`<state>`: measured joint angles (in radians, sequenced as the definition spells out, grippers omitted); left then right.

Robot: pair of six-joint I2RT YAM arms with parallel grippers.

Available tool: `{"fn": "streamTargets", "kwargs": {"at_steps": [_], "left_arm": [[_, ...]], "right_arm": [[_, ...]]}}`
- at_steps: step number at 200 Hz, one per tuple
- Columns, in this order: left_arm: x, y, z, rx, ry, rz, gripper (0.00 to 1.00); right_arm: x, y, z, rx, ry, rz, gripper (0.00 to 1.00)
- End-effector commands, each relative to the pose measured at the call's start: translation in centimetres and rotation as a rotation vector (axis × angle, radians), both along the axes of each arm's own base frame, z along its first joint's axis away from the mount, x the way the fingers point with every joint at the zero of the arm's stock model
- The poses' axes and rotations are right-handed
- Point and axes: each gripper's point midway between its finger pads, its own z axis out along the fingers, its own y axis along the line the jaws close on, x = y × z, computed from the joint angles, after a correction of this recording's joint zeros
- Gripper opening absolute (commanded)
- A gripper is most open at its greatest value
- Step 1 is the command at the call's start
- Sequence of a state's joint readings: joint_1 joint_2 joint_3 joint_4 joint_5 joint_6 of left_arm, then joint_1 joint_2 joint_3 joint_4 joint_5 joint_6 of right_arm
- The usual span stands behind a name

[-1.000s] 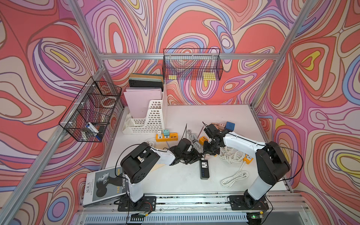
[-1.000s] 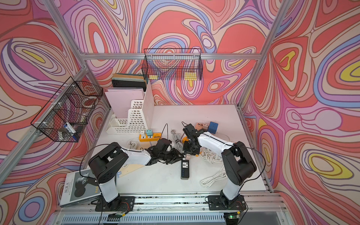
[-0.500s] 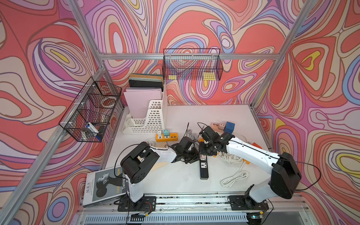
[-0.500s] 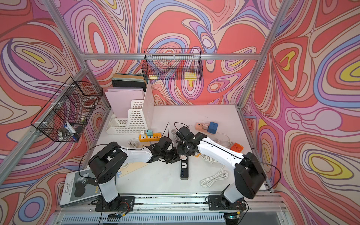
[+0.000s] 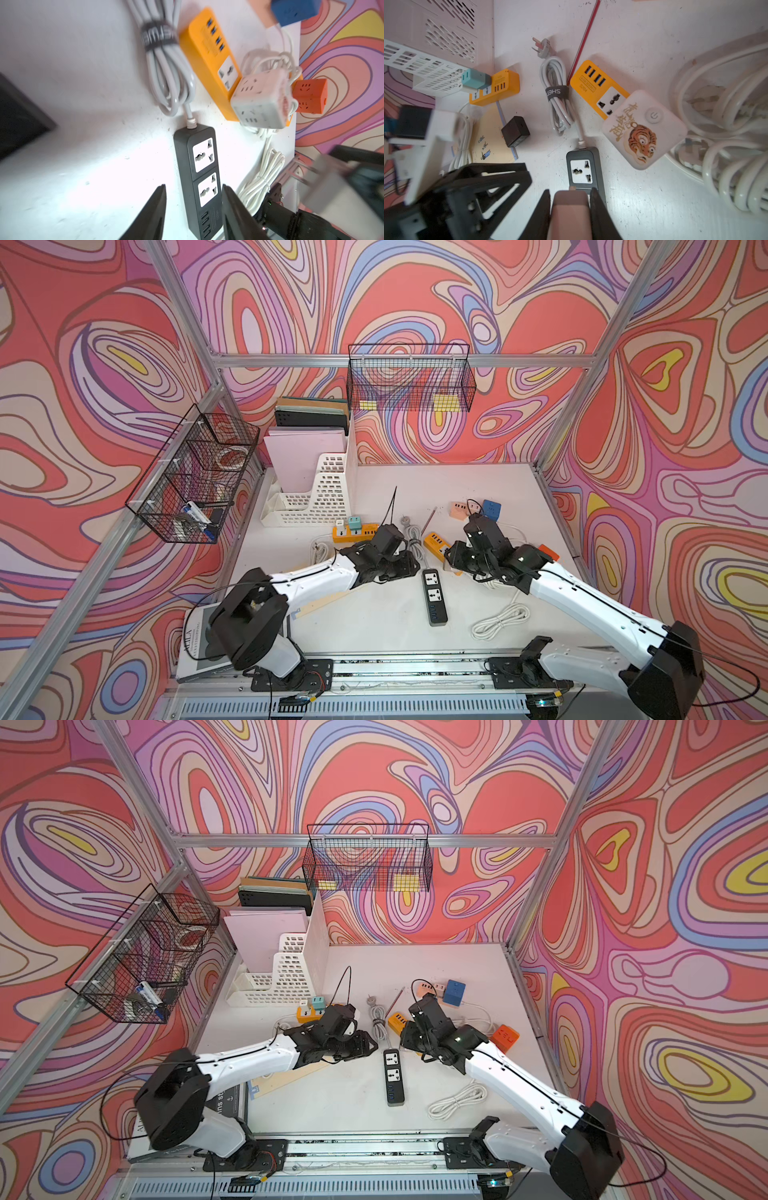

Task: Pull the plug off the socket
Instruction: Place the plug at the center of the board.

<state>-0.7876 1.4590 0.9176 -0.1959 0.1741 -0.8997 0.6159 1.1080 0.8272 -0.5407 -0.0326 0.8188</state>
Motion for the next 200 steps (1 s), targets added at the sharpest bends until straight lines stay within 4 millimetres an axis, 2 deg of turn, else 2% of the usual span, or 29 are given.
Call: {"fn": "streamTargets", "kwargs": {"at_steps": [1,20,33,58,70,94,128,138,142,149,200], "left_arm": [[0.0,8.0,0.3,0.374,-0.126,0.076,0.5],[-0.2,12.1,2.6,0.492,-0.209,0.164,0.6],[-0.4,14.0,4.3,0.52,-0.266,0.214,0.69],[-0.9,16.3,7.7,0.469,-0.377,0.306,0.92],[-1.2,16.8,8.9,0.414,-0.42,0.336,0.99],[-1.8,17.2,10.8,0.284,-0.49,0.38,0.99],[-3.1,19.2,11.8,0.215,-0.526,0.458,0.99],[-3.5,19.9,12.1,0.214,-0.535,0.473,0.99],[-3.6,20.1,12.2,0.213,-0.537,0.476,0.99],[-3.9,20.4,12.4,0.212,-0.541,0.479,0.99],[-5.4,21.8,12.4,0.18,-0.524,0.495,0.99]], "right_arm": [[0.1,3.6,2.6,0.294,-0.088,0.09,0.19],[0.1,5.7,3.2,0.484,-0.1,0.135,0.19],[0.2,7.0,2.9,0.578,-0.077,0.16,0.19],[0.8,9.5,1.6,0.68,-0.005,0.206,0.19],[1.0,10.9,0.8,0.669,0.028,0.239,0.19],[1.0,14.4,-0.9,0.627,0.088,0.312,0.2],[1.1,19.3,-3.5,0.581,0.168,0.388,0.21],[1.0,20.3,-4.0,0.554,0.188,0.404,0.21],[1.0,20.6,-5.5,0.526,0.22,0.399,0.21],[1.0,21.2,-6.2,0.501,0.238,0.406,0.21],[0.1,25.6,-9.7,0.34,0.332,0.493,0.23]]}}
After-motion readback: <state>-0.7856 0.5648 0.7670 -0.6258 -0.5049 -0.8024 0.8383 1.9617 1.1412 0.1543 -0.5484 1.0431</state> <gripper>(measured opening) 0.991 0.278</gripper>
